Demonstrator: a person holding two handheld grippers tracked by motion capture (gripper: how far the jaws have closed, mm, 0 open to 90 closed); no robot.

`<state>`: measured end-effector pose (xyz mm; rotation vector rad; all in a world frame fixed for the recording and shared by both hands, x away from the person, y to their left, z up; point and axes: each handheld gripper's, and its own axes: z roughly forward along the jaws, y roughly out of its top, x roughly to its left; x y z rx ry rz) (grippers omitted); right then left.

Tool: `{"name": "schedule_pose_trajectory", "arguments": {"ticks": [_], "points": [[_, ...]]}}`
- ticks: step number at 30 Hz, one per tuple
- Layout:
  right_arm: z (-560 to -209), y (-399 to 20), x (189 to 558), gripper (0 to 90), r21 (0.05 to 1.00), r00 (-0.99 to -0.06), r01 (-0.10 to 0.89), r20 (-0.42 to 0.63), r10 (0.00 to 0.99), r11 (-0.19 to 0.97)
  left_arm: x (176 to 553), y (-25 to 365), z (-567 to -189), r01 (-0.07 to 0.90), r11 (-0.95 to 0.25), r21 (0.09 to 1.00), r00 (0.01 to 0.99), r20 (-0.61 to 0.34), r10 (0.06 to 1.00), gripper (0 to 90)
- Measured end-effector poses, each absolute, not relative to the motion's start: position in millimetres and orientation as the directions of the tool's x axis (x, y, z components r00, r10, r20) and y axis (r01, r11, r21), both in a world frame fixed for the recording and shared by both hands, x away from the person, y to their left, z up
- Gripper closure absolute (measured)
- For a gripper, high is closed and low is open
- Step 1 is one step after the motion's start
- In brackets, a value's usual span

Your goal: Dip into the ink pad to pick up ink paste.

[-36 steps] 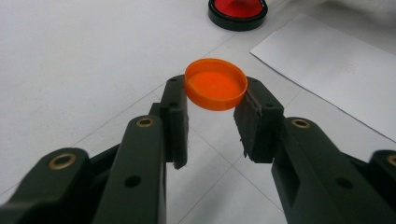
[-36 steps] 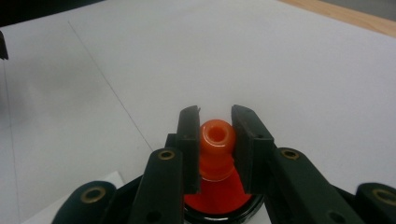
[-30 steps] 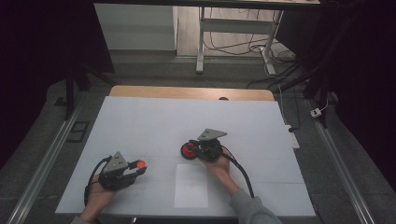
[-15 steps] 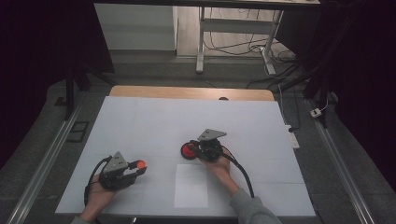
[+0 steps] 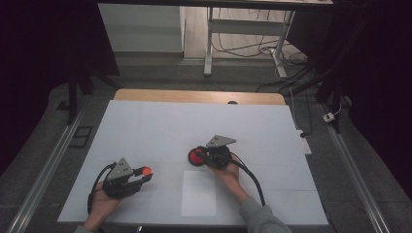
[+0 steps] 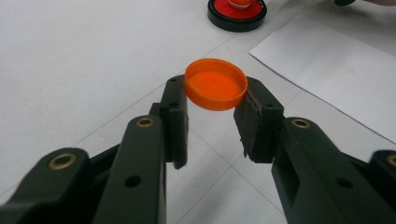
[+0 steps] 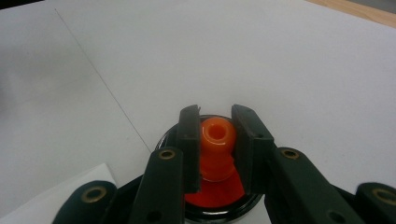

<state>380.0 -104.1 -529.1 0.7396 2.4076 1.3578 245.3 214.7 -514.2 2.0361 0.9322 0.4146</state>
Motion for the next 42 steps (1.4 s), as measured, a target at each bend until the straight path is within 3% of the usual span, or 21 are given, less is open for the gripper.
{"name": "schedule_pose_trajectory", "arguments": {"ticks": [27, 30, 42], "points": [[-531, -106, 379, 72.7, 0.870, -0.830, 0.285, 0.015, 0.558, 0.401, 246, 217, -515, 0.467, -0.368, 0.804, 0.665, -0.045, 0.745, 65.2], [-523, -110, 379, 72.7, 0.893, -0.829, 0.287, 0.050, 0.556, 0.348, 247, 219, -515, 0.471, -0.365, 0.803, 0.663, -0.049, 0.747, 65.2], [-501, -117, 375, 72.7, 0.916, -0.839, 0.249, 0.041, 0.543, 0.316, 247, 219, -515, 0.469, -0.367, 0.804, 0.663, -0.045, 0.747, 65.2]]}}
